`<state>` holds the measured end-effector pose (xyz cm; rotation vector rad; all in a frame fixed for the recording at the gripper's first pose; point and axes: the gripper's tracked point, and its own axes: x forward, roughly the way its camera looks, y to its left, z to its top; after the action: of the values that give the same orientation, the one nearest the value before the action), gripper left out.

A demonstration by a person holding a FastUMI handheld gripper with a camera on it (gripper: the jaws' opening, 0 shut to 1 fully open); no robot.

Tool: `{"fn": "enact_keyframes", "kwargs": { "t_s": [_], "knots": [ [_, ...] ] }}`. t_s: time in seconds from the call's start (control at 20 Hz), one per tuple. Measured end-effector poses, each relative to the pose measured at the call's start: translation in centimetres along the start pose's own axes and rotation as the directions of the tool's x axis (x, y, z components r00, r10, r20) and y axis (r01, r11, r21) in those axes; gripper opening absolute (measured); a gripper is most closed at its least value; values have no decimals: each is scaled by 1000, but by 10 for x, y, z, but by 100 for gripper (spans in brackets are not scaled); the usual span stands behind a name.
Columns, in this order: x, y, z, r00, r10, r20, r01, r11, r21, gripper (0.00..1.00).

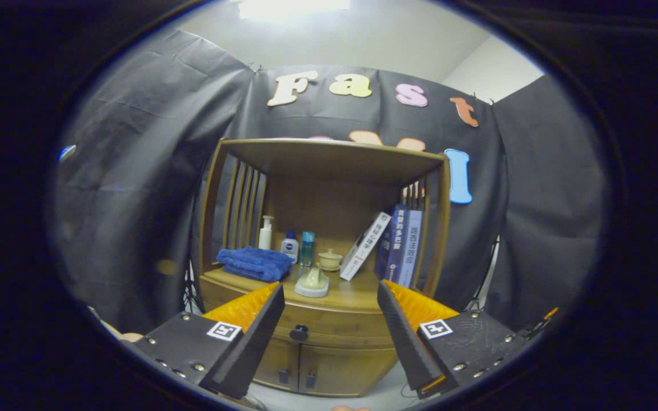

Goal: Pull open the drawer, take out the items inside it, and place them on the countertop above the cabinet.

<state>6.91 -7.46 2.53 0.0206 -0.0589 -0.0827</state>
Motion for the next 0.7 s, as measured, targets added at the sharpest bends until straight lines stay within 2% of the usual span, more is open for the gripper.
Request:
{"fn": "enact_keyframes", "kwargs": {
  "t_s": [0.4, 0.7],
  "knots": [
    [-49, -66, 5, 996, -93, 7, 93, 996, 0, 98],
    [-53, -96, -2, 992, -129, 13, 130, 990, -48, 98]
  ]
}}
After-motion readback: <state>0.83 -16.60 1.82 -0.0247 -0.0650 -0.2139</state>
